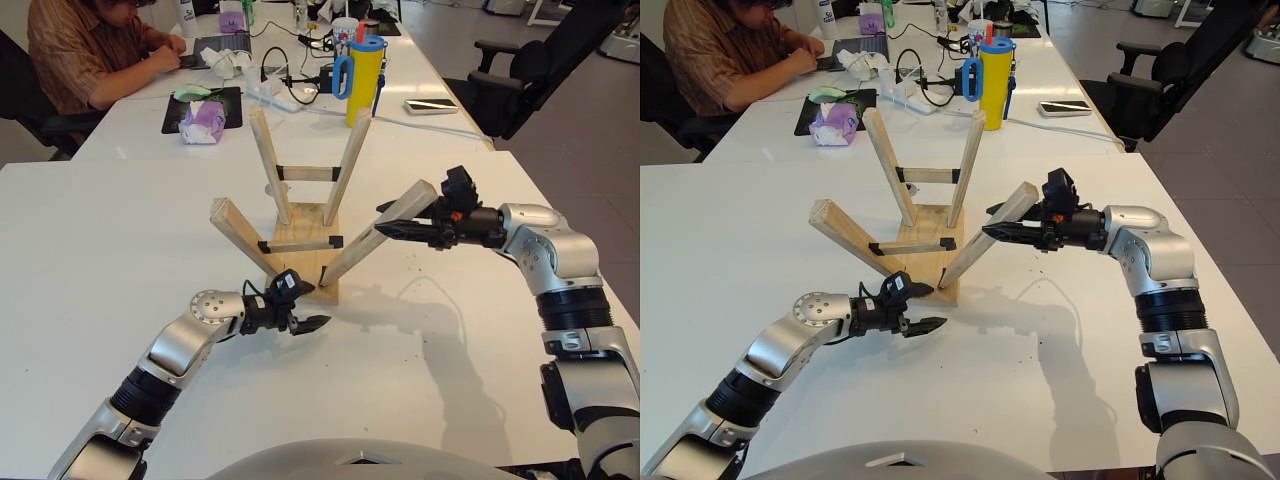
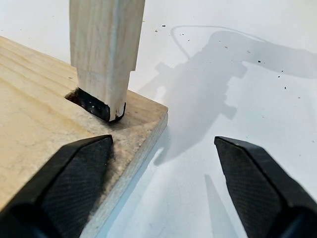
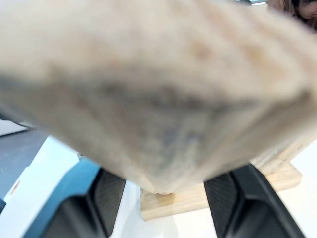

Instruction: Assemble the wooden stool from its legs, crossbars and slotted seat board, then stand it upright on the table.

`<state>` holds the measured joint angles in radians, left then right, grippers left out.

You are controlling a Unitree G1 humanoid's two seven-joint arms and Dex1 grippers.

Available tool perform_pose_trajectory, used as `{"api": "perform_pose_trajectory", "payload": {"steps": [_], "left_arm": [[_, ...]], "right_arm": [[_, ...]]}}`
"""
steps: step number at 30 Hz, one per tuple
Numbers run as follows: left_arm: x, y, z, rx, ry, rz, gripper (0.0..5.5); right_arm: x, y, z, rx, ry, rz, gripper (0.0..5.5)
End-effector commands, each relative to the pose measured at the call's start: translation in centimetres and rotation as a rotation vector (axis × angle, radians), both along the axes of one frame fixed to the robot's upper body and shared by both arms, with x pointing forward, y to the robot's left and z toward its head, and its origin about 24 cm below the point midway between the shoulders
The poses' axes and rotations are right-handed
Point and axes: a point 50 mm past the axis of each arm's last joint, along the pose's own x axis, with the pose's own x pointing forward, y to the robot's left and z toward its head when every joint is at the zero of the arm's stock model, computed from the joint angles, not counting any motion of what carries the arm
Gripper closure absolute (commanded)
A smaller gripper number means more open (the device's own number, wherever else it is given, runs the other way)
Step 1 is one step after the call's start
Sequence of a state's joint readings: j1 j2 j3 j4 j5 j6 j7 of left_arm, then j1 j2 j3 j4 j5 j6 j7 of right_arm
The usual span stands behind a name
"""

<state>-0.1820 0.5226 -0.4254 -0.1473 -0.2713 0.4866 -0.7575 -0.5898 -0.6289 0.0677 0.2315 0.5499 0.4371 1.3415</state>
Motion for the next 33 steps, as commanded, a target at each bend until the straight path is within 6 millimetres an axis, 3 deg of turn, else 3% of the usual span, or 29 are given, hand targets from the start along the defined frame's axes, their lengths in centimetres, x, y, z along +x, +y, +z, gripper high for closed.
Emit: {"api": "perform_pose_trajectory", "payload": {"steps": [1,5,13,23,33], "left_arm": [[-1.6,1.4,-3.3,0.123,0.162,0.05,1.68],[-1.7,1.4,-3.5,0.125,0.166,0.061,1.68],[-1.6,0.8,-3.9,0.113,0.165,0.076,1.68],[-1.3,0.4,-4.3,0.109,0.164,0.083,1.68],[-1.5,0.2,-4.7,0.107,0.17,0.082,1.68]], "right_arm": [[0.3,0.6,1.6,-0.118,-0.105,0.009,3.45],[0.5,1.3,2.6,-0.214,-0.162,0.052,3.45],[1.5,3.5,2.3,-0.367,-0.146,0.228,3.45],[1.8,5.4,2.3,-0.399,-0.141,0.325,3.45],[1.5,6.9,0.4,-0.46,-0.086,0.348,3.45]]}}
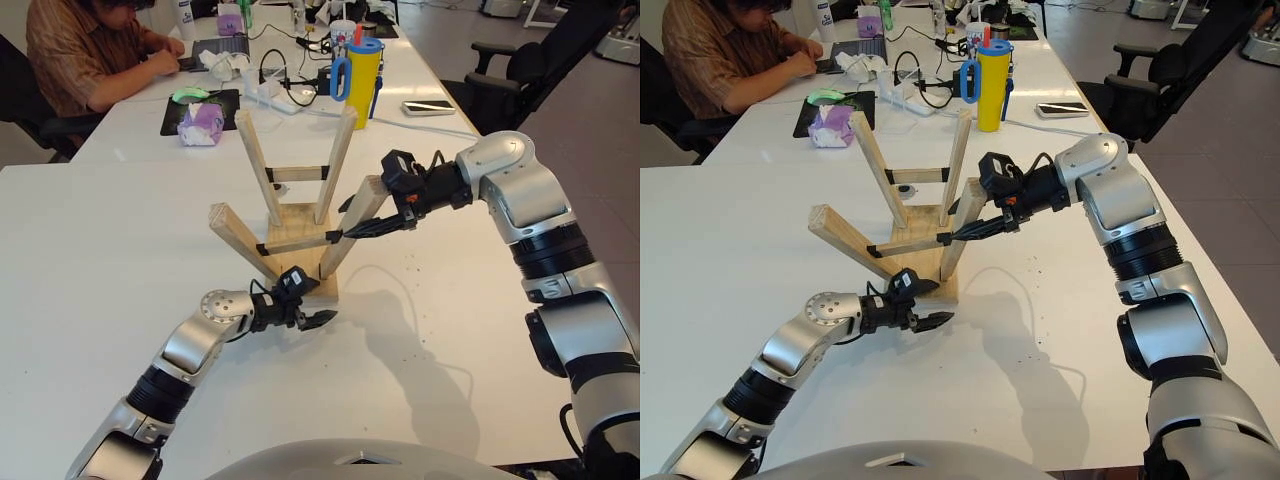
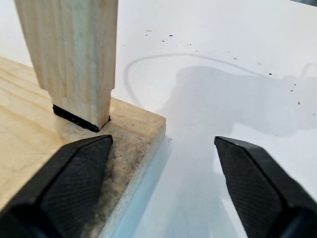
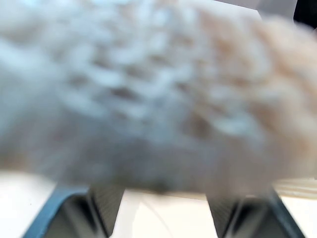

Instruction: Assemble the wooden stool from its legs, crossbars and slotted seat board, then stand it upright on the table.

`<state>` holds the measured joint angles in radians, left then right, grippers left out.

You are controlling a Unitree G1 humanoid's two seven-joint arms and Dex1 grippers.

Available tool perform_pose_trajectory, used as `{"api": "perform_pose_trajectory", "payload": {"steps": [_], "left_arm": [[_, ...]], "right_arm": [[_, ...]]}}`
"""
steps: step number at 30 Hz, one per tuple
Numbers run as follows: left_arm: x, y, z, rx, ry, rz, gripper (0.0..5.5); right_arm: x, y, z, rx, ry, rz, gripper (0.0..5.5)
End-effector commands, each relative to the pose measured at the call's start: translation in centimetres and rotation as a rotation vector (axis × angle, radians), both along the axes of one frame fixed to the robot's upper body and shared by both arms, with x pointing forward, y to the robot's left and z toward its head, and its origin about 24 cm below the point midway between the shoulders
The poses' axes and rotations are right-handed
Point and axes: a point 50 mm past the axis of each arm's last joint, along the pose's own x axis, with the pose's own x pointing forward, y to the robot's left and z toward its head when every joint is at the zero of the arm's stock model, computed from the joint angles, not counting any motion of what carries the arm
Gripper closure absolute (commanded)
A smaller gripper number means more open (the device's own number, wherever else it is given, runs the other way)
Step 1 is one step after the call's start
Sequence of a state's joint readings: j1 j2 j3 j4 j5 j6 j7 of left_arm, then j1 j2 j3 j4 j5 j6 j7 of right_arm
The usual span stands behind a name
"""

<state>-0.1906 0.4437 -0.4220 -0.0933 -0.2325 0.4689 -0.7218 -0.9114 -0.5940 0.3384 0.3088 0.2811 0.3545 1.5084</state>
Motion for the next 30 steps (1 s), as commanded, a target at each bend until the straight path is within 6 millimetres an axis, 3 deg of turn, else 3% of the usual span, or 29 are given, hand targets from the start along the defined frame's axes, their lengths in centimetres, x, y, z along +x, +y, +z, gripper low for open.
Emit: {"api": "perform_pose_trajectory", "payload": {"steps": [1,5,9,19,24,29,30], "left_arm": [[-2.0,1.3,-4.1,0.127,0.185,0.037,1.68],[-2.0,1.4,-4.3,0.131,0.19,0.05,1.68],[-1.9,1.2,-4.4,0.128,0.191,0.051,1.68],[-1.9,1.5,-4.6,0.131,0.189,0.07,1.68],[-1.8,1.7,-4.6,0.134,0.18,0.08,1.68],[-1.7,2.3,-4.4,0.138,0.17,0.104,1.68],[-1.7,2.5,-4.5,0.14,0.172,0.106,1.68]], "right_arm": [[-0.5,1.3,-3.4,-0.095,0.092,0.021,3.45],[-1.7,2.5,-2.5,-0.12,0.041,0.123,3.45],[-2.8,3.6,-3.5,-0.125,0.058,0.171,3.45],[-1.2,3.6,-6.4,-0.122,0.249,-0.126,3.46],[-1.7,4.2,-5.9,-0.078,0.187,-0.079,3.46],[-1.0,3.9,-4.2,0.105,0.141,-0.138,3.46],[-0.9,3.7,-3.9,0.131,0.131,-0.153,3.1]]}}
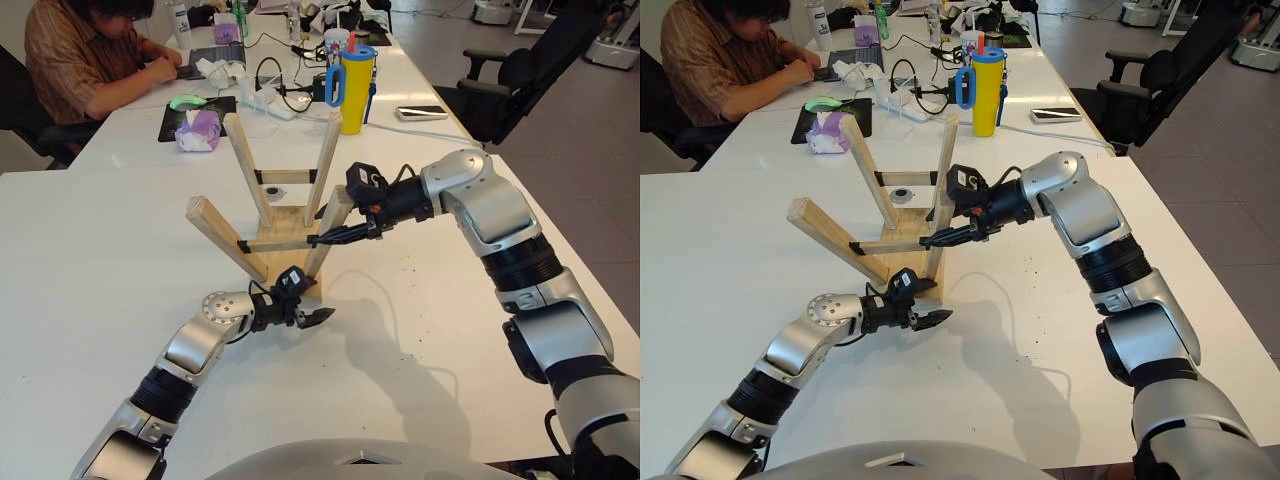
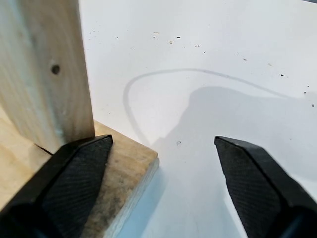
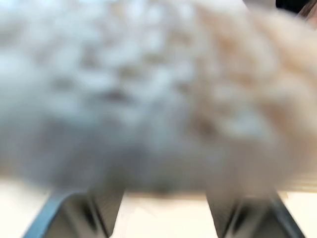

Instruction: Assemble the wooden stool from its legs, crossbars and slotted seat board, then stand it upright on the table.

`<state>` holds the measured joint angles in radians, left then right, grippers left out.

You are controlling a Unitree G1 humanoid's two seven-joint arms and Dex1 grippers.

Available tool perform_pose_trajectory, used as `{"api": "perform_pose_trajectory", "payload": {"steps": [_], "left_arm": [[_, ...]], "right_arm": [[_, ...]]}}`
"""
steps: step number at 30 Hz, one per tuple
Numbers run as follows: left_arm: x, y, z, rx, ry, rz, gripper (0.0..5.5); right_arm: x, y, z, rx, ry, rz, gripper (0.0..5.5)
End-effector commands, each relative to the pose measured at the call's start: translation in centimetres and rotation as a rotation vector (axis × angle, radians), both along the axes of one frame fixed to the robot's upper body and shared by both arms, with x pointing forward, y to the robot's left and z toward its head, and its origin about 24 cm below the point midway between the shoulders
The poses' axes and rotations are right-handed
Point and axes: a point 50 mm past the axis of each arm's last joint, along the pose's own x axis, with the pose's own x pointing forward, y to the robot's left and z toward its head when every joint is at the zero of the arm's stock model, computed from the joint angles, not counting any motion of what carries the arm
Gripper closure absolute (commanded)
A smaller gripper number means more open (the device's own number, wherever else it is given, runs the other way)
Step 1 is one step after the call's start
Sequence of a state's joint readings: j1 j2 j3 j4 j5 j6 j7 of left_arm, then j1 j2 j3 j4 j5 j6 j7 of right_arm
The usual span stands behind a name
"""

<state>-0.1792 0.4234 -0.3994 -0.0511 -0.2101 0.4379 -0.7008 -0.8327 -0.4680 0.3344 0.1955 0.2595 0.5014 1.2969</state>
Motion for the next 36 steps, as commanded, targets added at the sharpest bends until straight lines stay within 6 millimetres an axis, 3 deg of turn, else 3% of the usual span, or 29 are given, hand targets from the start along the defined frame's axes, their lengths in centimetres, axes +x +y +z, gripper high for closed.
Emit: {"api": "perform_pose_trajectory", "payload": {"steps": [1,8,12,17,21,24,27,30,34,36], "left_arm": [[-2.0,2.2,-3.8,0.133,0.183,0.058,1.68],[-1.6,3.4,-1.0,0.01,0.039,0.118,1.68],[-2.9,4.7,0.1,-0.029,-0.043,0.144,1.68],[-4.0,7.5,-0.4,0.074,-0.055,0.178,1.68],[-4.1,7.5,-1.8,0.149,-0.016,0.147,1.68],[-4.0,7.1,-2.7,0.176,0.008,0.136,1.68],[-4.2,6.9,-3.2,0.186,0.043,0.127,1.68],[-4.6,7.0,-3.9,0.205,0.076,0.114,1.68],[-4.5,6.6,-4.0,0.198,0.085,0.108,1.68],[-4.1,6.2,-3.8,0.176,0.085,0.11,1.68]], "right_arm": [[-0.2,0.2,-1.6,0.079,0.076,-0.04,2.98],[0.4,-1.7,-1.1,0.255,0.012,-0.198,1.83],[-0.6,-3.1,-1.1,0.384,0.007,-0.248,1.83],[-2.5,-5.0,-0.9,0.452,0.041,-0.295,1.83],[-3.0,-6.2,0.8,0.553,0.072,-0.344,2.06],[-3.3,-6.9,4.8,0.716,0.062,-0.323,2.52],[-3.5,-6.2,7.5,0.806,0.03,-0.289,2.92],[-2.8,-4.1,9.6,0.859,-0.051,-0.324,3.53],[-2.6,-1.7,13.6,1.062,-0.127,-0.346,4.12],[-2.0,0.1,13.1,1.073,-0.123,-0.436,4.25]]}}
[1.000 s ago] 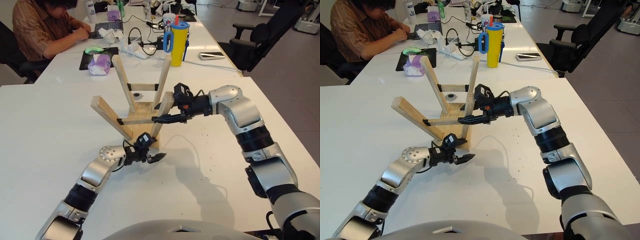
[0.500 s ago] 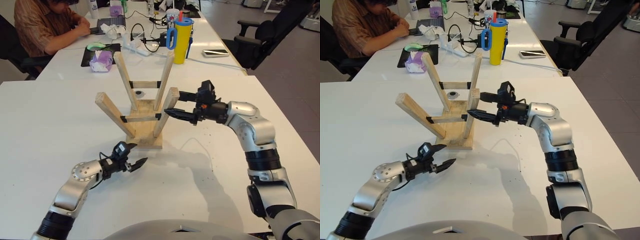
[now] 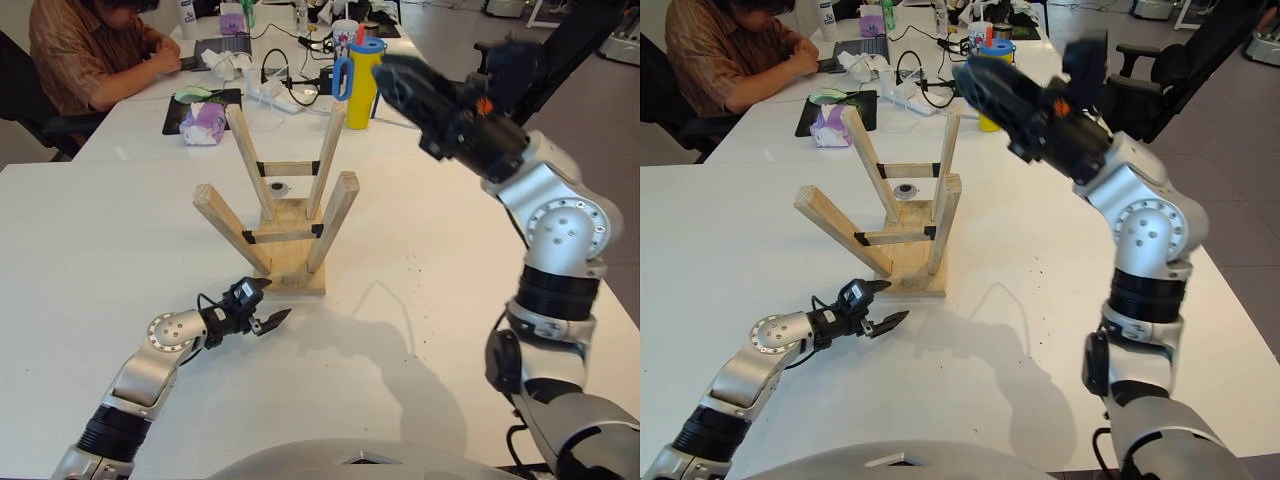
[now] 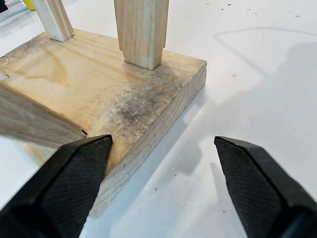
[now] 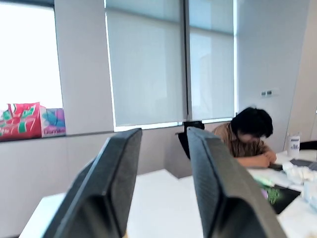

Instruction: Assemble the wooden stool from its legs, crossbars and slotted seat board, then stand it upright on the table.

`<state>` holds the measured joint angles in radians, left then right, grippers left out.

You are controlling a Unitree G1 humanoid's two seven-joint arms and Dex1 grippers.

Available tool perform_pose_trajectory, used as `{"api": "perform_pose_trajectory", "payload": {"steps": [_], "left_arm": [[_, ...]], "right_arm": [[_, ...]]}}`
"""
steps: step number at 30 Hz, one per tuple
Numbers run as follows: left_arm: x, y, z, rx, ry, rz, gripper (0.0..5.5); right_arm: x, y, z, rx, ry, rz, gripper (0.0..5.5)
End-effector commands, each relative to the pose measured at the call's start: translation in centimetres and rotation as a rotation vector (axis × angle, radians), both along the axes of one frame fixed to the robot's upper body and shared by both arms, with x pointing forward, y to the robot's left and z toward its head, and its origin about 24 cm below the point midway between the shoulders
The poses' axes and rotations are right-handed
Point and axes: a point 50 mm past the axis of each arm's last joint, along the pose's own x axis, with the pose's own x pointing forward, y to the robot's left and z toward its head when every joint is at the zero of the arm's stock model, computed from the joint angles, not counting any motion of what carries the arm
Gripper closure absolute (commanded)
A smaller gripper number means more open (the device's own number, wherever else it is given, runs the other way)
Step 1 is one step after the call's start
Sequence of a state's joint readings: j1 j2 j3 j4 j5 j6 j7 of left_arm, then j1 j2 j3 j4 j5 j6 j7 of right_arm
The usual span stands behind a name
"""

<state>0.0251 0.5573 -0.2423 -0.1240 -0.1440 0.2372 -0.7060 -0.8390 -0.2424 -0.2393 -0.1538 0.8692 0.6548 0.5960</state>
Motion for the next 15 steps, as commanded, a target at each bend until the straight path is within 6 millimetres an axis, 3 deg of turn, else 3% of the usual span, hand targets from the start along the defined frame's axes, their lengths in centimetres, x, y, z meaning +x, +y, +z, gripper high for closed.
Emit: {"api": "perform_pose_trajectory", "payload": {"steps": [1,3,4,6,7,8,9,12,15], "left_arm": [[-1.8,0.0,-3.7,0.062,0.228,0.022,1.68],[-1.7,-0.2,-3.7,0.061,0.228,0.015,1.68],[-1.6,-0.3,-3.7,0.063,0.229,0.014,1.68],[-1.6,-0.3,-3.8,0.069,0.235,0.011,1.68],[-1.6,-0.2,-4.0,0.076,0.239,0.011,1.68],[-1.7,-0.2,-4.1,0.08,0.243,0.012,1.68],[-1.7,-0.2,-4.2,0.083,0.25,0.015,1.68],[-1.8,-0.3,-4.7,0.089,0.261,0.023,1.68],[-1.7,-0.4,-5.0,0.091,0.265,0.036,1.68]], "right_arm": [[0.5,4.2,-0.6,0.006,0.048,-0.09,4.25],[0.8,6.2,-6.9,-0.152,0.234,-0.138,4.25],[0.9,6.4,-11.0,-0.265,0.36,-0.213,4.25],[0.1,5.0,-19.2,-0.494,0.598,-0.357,4.25],[-0.9,4.3,-21.9,-0.574,0.672,-0.38,4.25],[-1.5,4.1,-22.9,-0.593,0.708,-0.377,4.25],[-1.2,4.4,-21.5,-0.537,0.666,-0.363,4.25],[0.8,5.1,-12.3,-0.238,0.397,-0.31,4.25],[0.9,4.2,-5.3,-0.045,0.201,-0.262,4.25]]}}
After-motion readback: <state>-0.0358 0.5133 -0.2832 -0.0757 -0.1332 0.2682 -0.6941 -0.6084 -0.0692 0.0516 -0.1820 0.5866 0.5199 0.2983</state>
